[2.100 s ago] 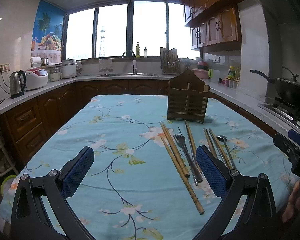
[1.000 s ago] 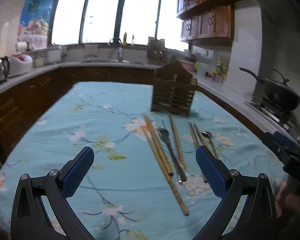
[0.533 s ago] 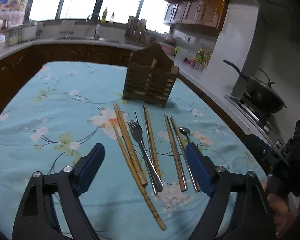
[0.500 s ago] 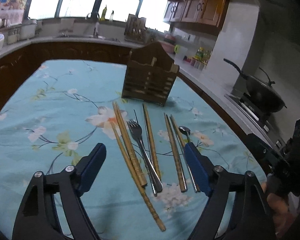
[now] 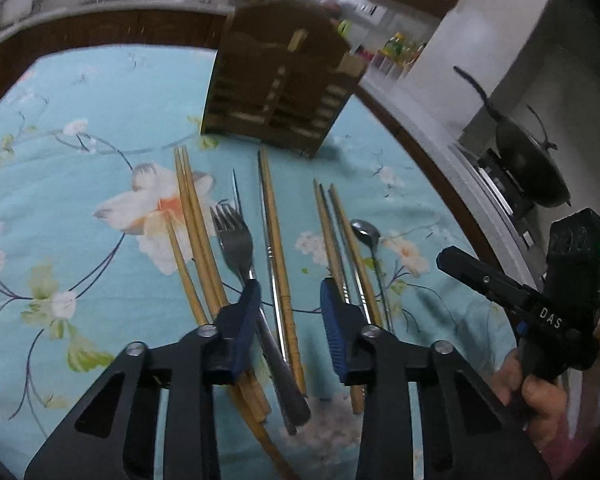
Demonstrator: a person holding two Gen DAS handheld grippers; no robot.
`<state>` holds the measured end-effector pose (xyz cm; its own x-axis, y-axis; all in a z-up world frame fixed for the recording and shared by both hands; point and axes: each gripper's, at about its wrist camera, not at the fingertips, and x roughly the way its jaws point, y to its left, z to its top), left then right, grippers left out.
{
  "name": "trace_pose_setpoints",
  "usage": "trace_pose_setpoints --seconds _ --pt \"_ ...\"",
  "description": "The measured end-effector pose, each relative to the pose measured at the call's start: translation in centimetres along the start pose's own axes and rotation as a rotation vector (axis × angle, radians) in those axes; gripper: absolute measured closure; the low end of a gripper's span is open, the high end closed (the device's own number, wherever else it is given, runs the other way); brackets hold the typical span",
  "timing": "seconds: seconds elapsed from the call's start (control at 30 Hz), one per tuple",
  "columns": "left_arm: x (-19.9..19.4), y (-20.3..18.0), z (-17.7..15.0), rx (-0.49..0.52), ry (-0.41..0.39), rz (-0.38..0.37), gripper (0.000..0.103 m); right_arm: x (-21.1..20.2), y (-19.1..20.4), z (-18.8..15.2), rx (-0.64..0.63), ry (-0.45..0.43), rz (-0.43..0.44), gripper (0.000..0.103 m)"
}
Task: Organize utensils
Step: 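Close the left tool on the silver fork while the right tool grasps the silver spoon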
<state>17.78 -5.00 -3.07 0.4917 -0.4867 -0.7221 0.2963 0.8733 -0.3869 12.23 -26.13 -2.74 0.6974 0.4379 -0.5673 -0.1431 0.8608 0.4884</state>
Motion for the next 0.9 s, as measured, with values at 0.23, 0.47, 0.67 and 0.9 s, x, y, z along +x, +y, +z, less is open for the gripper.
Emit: trace_pose_setpoints --seconds 0.23,0.47,0.67,0.9 --pt "1.7 1.6 1.2 -0.031 0.055 0.039 0.077 2.6 -1.7 0.9 0.047 0.093 -0.008 0.064" --pt "3.3 2.2 2.4 -0.031 0.094 0.056 0.077 4.8 -3.0 1.1 0.081 0.149 -0.007 0.064" --pt "4.7 2.5 2.9 -0.042 0.120 0.042 0.077 6.5 -3.7 1.6 0.099 0.191 0.009 0.065" --pt "4.8 2.7 2.9 -0.034 0.104 0.016 0.095 7.1 -3.5 1.6 0.101 0.197 0.016 0.099"
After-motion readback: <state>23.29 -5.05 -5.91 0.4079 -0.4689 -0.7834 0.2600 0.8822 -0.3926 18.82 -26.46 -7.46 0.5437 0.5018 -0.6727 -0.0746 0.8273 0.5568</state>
